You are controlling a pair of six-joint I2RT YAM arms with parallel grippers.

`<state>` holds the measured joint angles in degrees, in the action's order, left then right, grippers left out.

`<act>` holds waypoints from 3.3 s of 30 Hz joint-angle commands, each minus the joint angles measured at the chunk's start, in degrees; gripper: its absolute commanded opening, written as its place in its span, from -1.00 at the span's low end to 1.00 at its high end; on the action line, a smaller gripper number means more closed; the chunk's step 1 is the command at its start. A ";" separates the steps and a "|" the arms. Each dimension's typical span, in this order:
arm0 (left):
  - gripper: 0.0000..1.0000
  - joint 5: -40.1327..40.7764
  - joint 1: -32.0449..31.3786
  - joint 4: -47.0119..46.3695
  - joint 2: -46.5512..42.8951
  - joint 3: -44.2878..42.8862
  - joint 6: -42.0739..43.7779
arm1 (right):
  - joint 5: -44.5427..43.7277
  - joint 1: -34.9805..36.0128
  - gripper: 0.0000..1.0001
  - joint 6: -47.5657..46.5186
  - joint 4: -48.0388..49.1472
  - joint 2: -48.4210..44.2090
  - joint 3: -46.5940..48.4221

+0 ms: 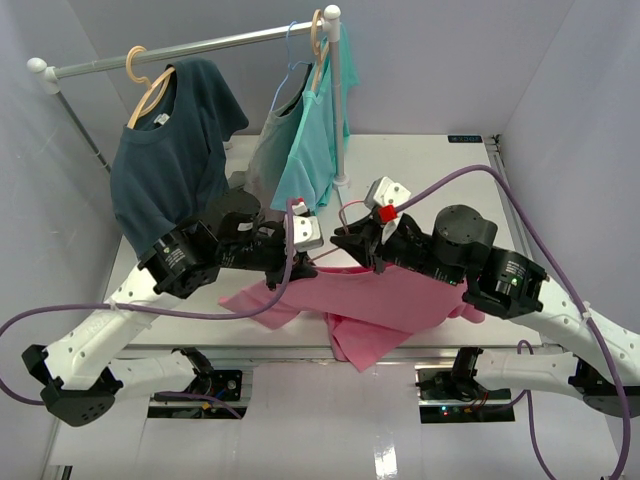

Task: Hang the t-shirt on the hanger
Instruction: Place the hanger at the clothesline.

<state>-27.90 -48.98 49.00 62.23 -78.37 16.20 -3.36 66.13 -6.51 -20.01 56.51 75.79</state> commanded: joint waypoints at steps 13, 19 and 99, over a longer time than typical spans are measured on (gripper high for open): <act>-1.00 18.86 0.82 3.74 -8.79 -1.53 -8.04 | -37.97 0.40 0.55 13.62 1.12 -17.58 -16.57; -1.00 21.46 0.79 7.73 -9.86 -5.44 -8.30 | -47.90 0.34 0.23 13.41 1.20 -18.81 -18.99; -1.00 21.68 -0.06 8.20 -21.78 7.60 3.22 | 32.12 -57.43 0.10 17.09 14.06 -24.33 -34.87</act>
<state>-8.66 -48.88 59.44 40.59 -68.62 20.90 17.71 8.95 13.03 -15.23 35.94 42.85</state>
